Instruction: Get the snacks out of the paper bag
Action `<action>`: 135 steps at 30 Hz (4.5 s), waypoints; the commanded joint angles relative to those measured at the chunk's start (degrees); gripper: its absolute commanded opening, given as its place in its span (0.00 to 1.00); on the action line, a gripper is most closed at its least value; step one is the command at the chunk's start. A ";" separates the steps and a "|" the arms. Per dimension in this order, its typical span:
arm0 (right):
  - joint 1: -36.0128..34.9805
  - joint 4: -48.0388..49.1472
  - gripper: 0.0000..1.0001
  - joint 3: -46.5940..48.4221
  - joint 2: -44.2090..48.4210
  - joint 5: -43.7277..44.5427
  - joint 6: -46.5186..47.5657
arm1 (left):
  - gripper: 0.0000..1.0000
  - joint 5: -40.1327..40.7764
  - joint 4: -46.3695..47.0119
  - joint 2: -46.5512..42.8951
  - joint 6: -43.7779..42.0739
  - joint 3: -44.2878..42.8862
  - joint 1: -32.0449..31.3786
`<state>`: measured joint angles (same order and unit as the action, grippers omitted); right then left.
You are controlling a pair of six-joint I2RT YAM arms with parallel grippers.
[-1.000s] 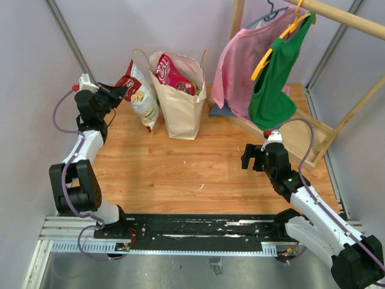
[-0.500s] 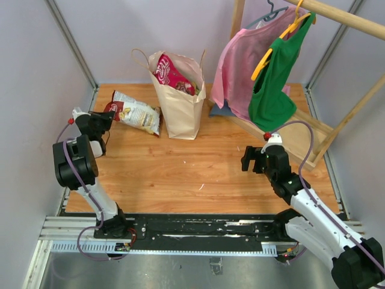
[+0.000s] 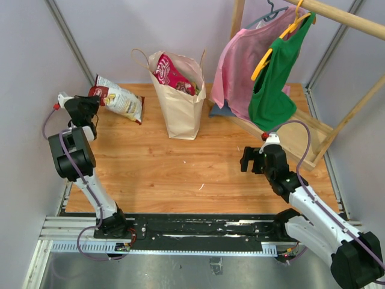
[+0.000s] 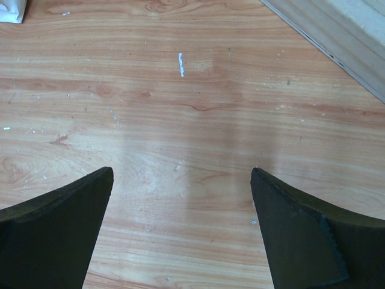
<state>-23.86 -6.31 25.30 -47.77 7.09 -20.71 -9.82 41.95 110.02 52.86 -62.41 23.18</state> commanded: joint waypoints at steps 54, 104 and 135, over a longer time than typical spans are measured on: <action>-0.75 -1.74 0.98 -4.03 8.71 -0.34 -2.21 | 0.74 12.02 -65.97 -11.07 -41.98 -47.79 -40.38; -0.76 4.59 0.98 -8.68 5.08 -1.53 -1.65 | 0.14 16.90 -67.15 -2.75 -46.79 -51.39 -40.41; -0.75 5.96 0.98 -8.91 2.73 -1.85 -1.86 | 0.01 13.84 -34.49 -33.10 -41.34 -35.24 -40.41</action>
<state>-23.86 -1.43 17.04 -44.64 5.45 -22.68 3.79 -9.06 86.67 9.61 -102.61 -17.08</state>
